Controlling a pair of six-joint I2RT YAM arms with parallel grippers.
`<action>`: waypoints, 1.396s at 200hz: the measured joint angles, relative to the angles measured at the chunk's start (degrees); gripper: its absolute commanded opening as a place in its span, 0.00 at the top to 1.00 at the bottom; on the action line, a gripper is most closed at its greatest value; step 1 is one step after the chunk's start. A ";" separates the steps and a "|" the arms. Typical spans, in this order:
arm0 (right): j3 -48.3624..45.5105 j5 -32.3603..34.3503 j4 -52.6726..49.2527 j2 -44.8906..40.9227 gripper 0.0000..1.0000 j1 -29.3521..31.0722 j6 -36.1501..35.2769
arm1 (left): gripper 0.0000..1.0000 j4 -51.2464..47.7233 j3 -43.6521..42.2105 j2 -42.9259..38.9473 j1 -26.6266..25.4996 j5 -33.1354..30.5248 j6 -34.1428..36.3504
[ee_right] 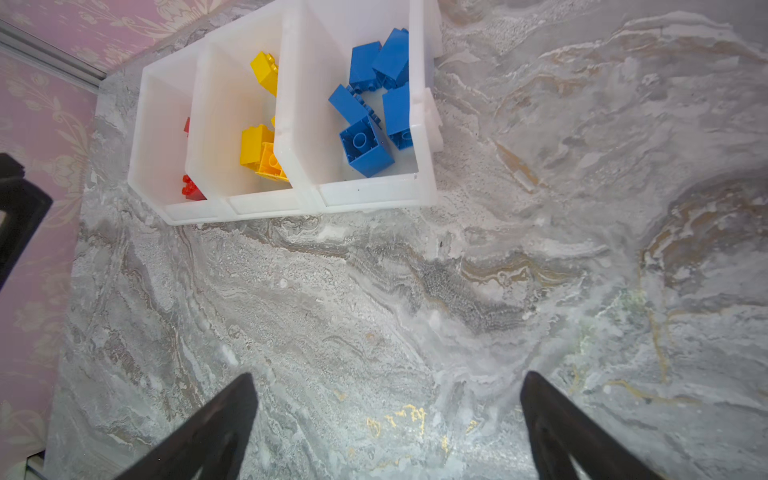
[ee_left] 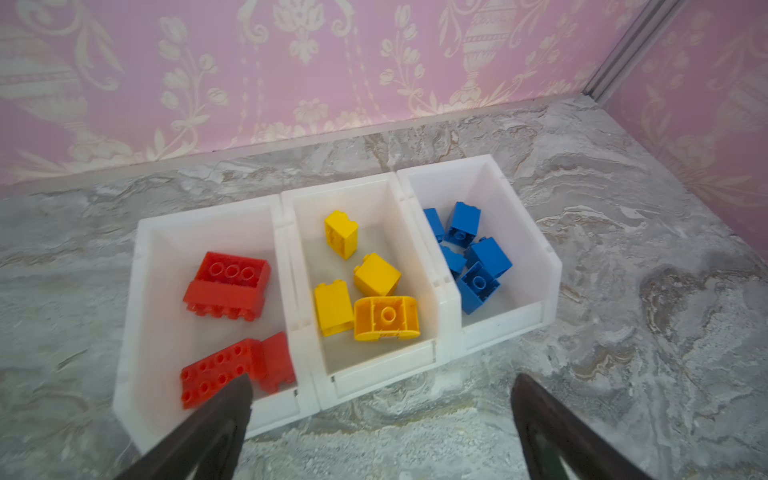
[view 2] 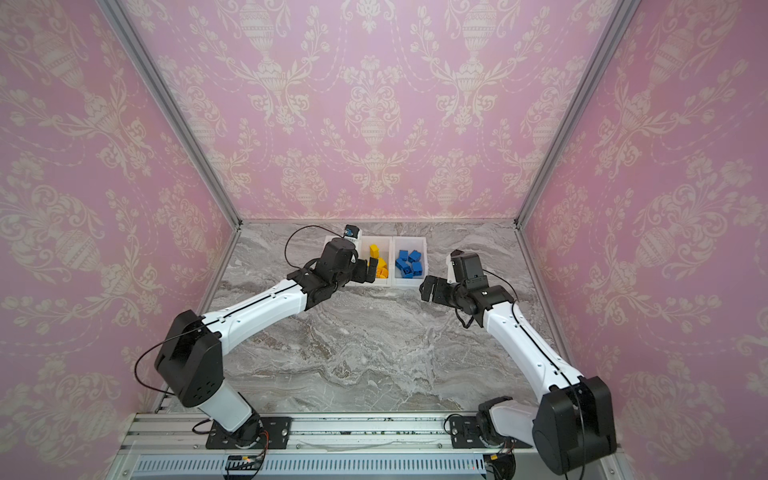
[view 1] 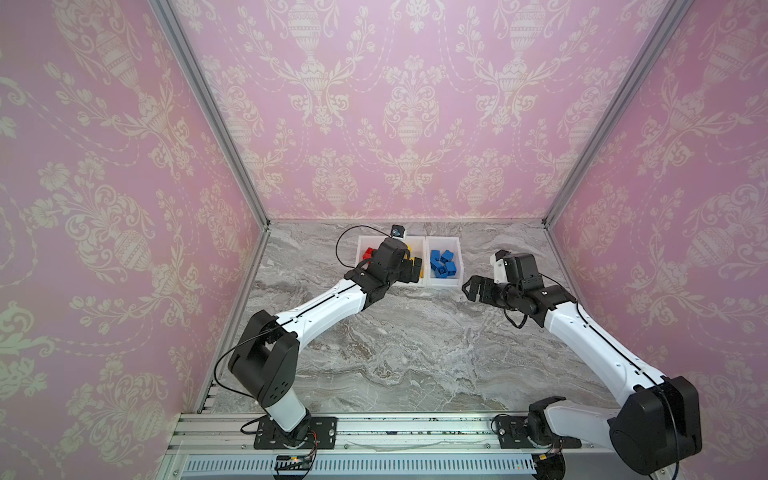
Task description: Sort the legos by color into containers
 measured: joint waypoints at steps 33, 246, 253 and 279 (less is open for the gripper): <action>1.62 4.81 0.35 2.34 0.00 0.00 -3.93 | 0.01 2.56 -11.30 -10.19 6.34 -1.20 0.37; -22.32 21.14 53.07 10.10 0.00 -7.15 -23.93 | 0.01 45.40 -50.56 -18.53 32.41 -3.80 13.14; -22.69 20.83 54.31 10.25 0.00 -7.15 -24.02 | 0.01 48.11 -51.15 -17.38 32.98 -3.76 13.33; -24.35 20.15 58.31 11.34 0.00 -7.15 -24.57 | 0.01 57.68 -54.05 -12.72 35.32 -2.89 13.46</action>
